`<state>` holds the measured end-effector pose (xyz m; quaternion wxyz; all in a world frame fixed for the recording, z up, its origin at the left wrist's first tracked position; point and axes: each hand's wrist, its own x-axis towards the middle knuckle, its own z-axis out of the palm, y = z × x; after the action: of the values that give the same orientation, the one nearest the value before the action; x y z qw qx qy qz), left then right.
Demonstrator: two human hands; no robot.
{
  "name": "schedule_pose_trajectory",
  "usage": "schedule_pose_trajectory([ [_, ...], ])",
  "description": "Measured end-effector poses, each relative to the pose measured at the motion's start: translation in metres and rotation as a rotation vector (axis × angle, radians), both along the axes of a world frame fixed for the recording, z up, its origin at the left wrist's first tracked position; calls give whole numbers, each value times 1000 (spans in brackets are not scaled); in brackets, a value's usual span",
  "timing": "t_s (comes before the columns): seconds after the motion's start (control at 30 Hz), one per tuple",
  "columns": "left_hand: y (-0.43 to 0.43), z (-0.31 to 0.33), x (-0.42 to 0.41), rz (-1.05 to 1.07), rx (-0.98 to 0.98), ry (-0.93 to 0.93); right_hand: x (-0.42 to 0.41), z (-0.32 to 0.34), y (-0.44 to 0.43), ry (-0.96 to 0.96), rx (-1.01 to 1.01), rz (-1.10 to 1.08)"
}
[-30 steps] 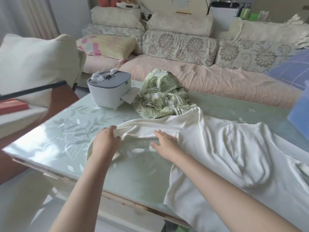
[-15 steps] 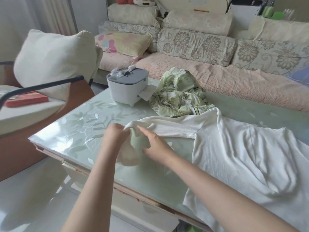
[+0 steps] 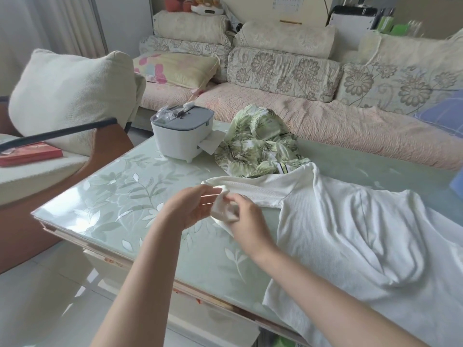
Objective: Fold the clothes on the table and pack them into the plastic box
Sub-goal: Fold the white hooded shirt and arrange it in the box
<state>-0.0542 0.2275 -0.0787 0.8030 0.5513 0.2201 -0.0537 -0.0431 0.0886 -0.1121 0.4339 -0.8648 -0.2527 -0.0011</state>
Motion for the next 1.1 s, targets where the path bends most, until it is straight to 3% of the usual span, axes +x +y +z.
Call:
schedule_pose_trajectory([
  [0.17,8,-12,-1,70,524,190,14,13,-16,275,278,-187],
  [0.23,8,-16,-3,8,530,295,17,15,-18,335,389,-246],
  [0.33,2,-12,-2,-57,264,220,13,17,-20,349,453,-211],
  [0.43,-6,-13,5,50,185,74,3,20,-24,269,225,-162],
  [0.53,-12,-15,8,194,361,-29,-8,14,-31,15,-155,-125],
  [0.6,-18,-11,8,173,381,-102,-15,10,-34,-133,-313,-18],
  [0.7,-33,-2,9,96,299,-139,-19,4,-38,-237,-274,44],
  [0.83,-46,7,8,34,194,-144,-10,0,-41,-459,-53,-205],
  [0.9,-44,5,10,-1,210,-124,-3,7,-49,-446,-27,-297],
  [0.97,-35,-4,18,19,488,-105,5,16,-59,-275,54,-305],
  [1.07,-13,-22,31,-2,1257,-141,27,32,-77,23,283,-291],
  [1.1,-7,-28,35,-27,1388,-176,35,37,-82,108,321,-266],
])
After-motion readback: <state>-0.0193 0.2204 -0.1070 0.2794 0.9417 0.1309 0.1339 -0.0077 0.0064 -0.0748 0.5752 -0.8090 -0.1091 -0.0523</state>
